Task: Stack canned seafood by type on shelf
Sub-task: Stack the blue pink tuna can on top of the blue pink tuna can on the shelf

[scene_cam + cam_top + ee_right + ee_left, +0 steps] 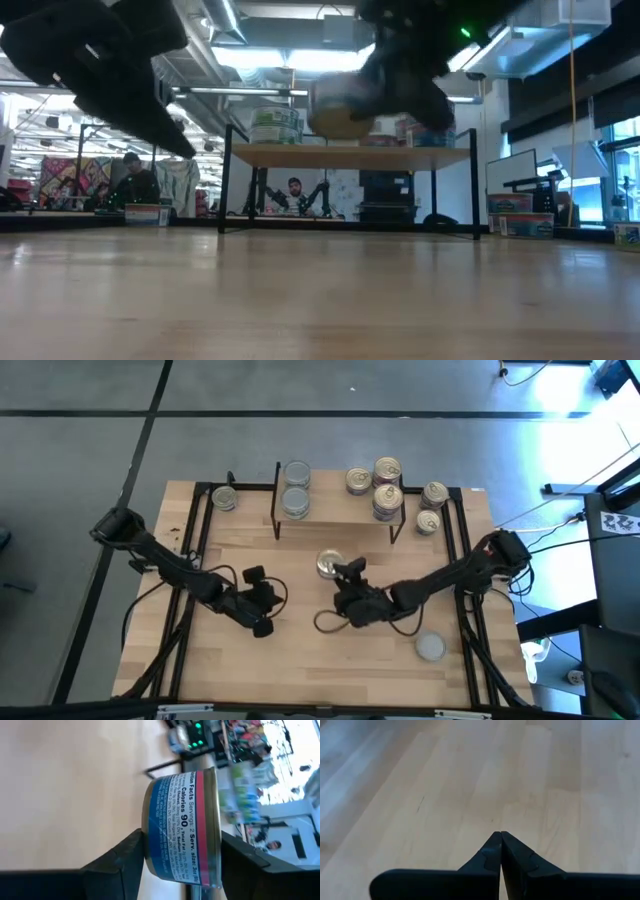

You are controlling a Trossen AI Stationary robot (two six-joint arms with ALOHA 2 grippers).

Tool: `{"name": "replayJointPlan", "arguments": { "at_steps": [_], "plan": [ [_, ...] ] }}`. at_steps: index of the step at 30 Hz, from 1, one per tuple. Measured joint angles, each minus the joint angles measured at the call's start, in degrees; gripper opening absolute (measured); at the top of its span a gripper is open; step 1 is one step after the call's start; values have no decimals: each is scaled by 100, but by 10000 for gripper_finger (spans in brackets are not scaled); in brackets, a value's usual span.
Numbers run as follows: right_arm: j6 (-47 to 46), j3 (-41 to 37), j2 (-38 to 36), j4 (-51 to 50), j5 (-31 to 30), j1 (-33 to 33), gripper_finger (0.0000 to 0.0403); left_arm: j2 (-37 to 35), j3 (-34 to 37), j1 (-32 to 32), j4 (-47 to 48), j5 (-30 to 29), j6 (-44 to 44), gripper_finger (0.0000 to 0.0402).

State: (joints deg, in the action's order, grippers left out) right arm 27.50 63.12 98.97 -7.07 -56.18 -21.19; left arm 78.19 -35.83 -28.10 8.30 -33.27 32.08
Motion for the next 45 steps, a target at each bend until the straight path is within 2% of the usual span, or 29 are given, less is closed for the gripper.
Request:
{"name": "replayJointPlan", "arguments": {
  "at_steps": [6,10,17,20,24,28,34,38,45],
  "plan": [
    [48,539,-413,-683,23,466,206,2,122,-39,-169,-1,380,5],
    [416,804,-625,-774,11,811,202,2,122,-42,-173,-4,503,5],
    [1022,1470,-683,-1134,54,1515,202,2,122,-42,-173,-23,457,5],
    [1057,1652,-683,-1330,266,1905,202,2,122,-42,-171,-25,405,5],
    [1054,1734,-683,-1557,457,2484,205,2,122,-39,-171,-25,399,5],
    [1047,1734,-678,-1597,919,3041,204,2,122,-31,-171,-29,200,5],
    [988,1734,-678,-1566,1239,3633,204,4,120,-24,-172,-53,56,5],
    [732,1734,-677,-1786,1621,3875,204,4,120,35,-171,-66,31,5],
    [408,1734,-676,-2018,1756,3964,205,4,117,155,-171,-66,-344,5]
  ]
}}
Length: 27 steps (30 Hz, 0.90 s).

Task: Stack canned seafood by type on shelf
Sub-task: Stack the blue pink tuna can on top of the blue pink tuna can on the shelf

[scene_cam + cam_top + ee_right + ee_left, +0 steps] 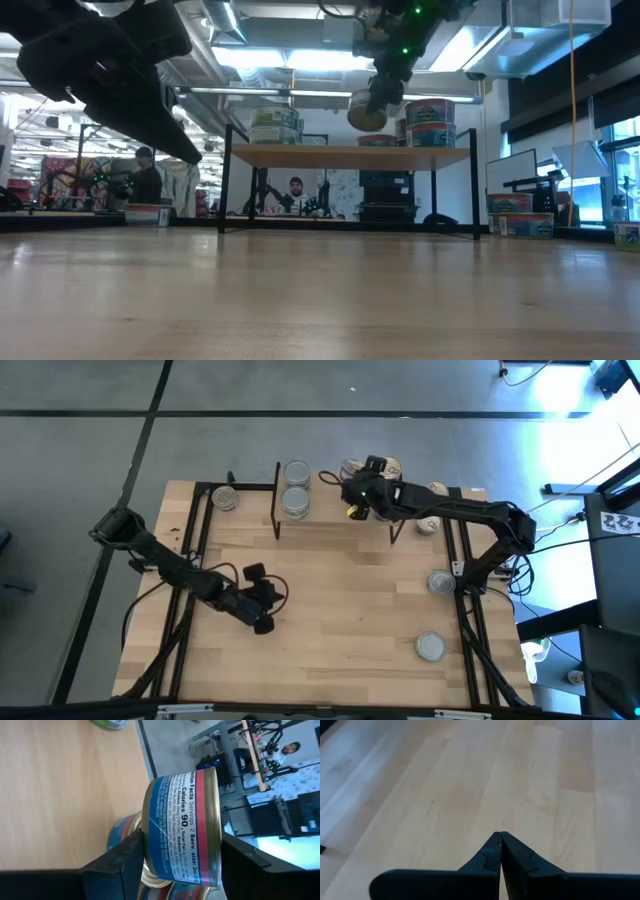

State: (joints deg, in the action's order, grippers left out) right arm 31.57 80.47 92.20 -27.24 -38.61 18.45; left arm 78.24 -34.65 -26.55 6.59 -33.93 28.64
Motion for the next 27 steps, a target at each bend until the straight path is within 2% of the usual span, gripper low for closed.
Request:
{"name": "replayJointPlan", "arguments": {
  "at_steps": [5,15,20,27],
  "plan": [
    [-282,0,23,16,285,164,204,0,0,46,0,0,-55,5],
    [-292,0,157,-137,150,276,206,0,0,46,0,0,-205,5],
    [-74,2,289,-175,-185,269,207,1,0,44,0,1,-205,5],
    [33,7,315,-241,-172,252,209,1,0,44,0,2,-200,5]
  ]
}}
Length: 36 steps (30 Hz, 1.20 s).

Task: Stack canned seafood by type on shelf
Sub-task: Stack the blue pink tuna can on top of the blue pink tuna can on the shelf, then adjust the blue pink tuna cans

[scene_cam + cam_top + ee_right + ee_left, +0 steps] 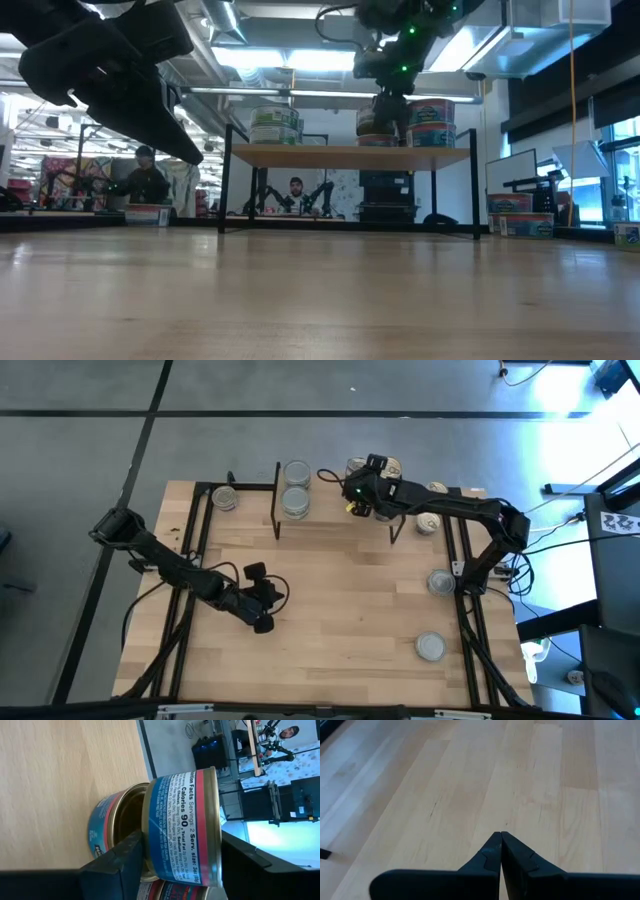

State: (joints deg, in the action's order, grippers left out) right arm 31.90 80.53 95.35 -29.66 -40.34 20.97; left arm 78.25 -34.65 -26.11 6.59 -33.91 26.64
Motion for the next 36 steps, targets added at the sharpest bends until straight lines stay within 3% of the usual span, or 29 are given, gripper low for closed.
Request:
{"name": "replayJointPlan", "arguments": {
  "at_steps": [4,14,24,31,36],
  "plan": [
    [-4,0,0,-28,45,0,227,0,0,0,0,-1,-3,5],
    [-212,76,17,-328,-84,-103,322,1,0,0,0,0,-3,5],
    [-401,1090,17,-1312,-134,-724,319,1,0,0,0,0,-3,5],
    [-2186,1900,13,-3119,340,-1648,308,1,0,0,0,2,76,5],
    [-3930,1815,4,-4462,939,-2440,307,0,0,2,1,2,178,5]
  ]
}}
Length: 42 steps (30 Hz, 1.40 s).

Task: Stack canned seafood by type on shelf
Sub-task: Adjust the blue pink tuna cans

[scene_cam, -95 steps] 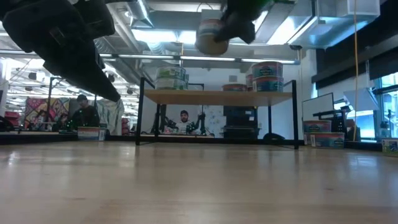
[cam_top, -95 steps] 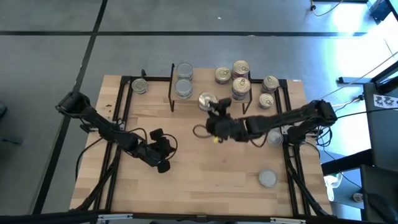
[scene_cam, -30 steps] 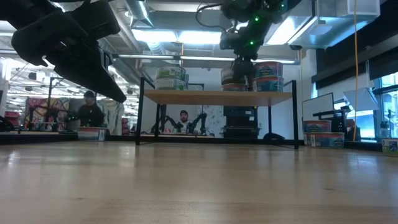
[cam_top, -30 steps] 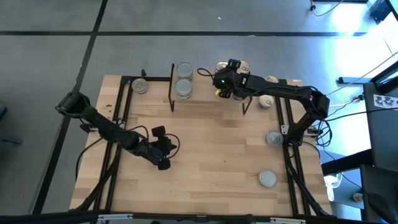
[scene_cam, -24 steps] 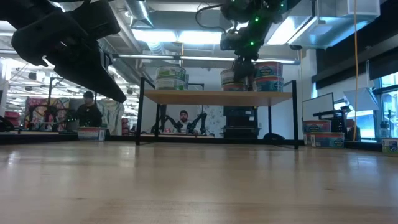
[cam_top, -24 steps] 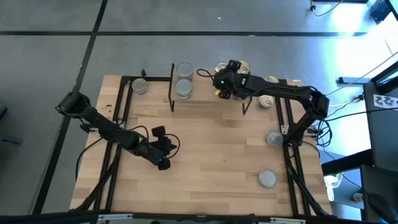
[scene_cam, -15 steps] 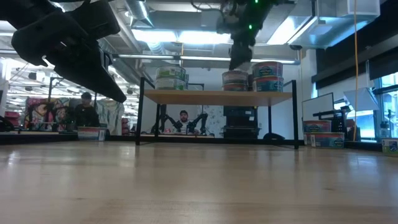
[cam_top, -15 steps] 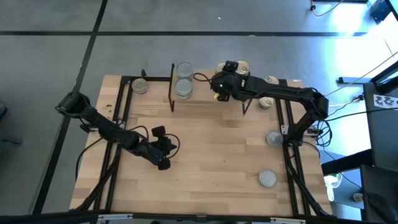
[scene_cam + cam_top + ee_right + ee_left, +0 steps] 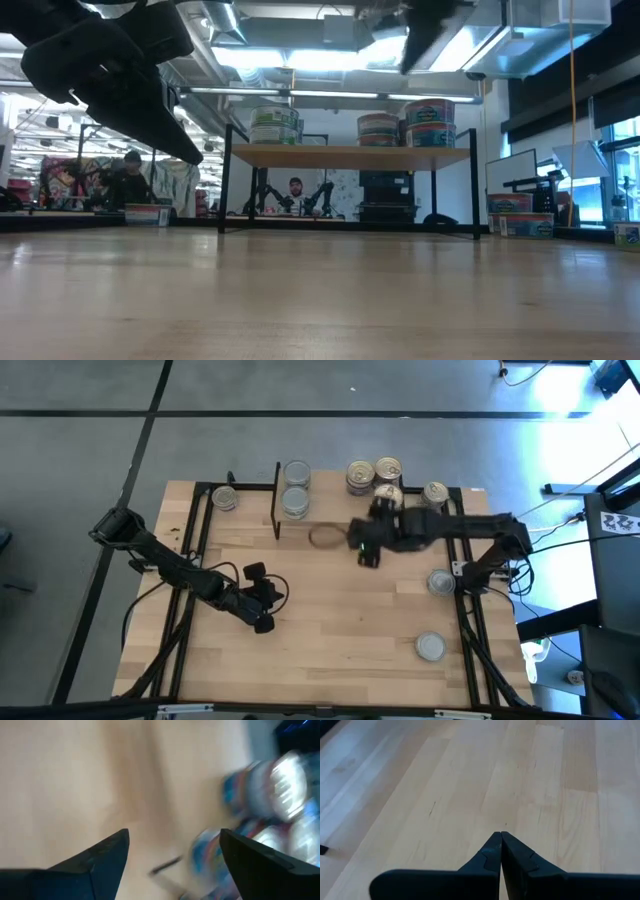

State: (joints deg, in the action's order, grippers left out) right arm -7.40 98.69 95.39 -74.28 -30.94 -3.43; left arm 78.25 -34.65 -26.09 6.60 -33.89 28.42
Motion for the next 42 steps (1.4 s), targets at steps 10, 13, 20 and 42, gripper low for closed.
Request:
{"name": "replayJointPlan", "arguments": {
  "at_steps": [10,13,20,42],
  "plan": [
    [-2464,-1778,-9,-714,-218,-1416,307,0,0,138,-21,-2,-156,5],
    [-3020,-2423,-70,-890,-252,-1422,307,0,0,185,-23,-2,-157,5],
    [-4002,-3809,-1043,-1047,-332,-1096,307,1,-2,261,-27,-2,-160,5],
    [-3133,-4598,-2950,502,-143,2623,258,0,-2,249,-17,-2,-300,5]
  ]
}}
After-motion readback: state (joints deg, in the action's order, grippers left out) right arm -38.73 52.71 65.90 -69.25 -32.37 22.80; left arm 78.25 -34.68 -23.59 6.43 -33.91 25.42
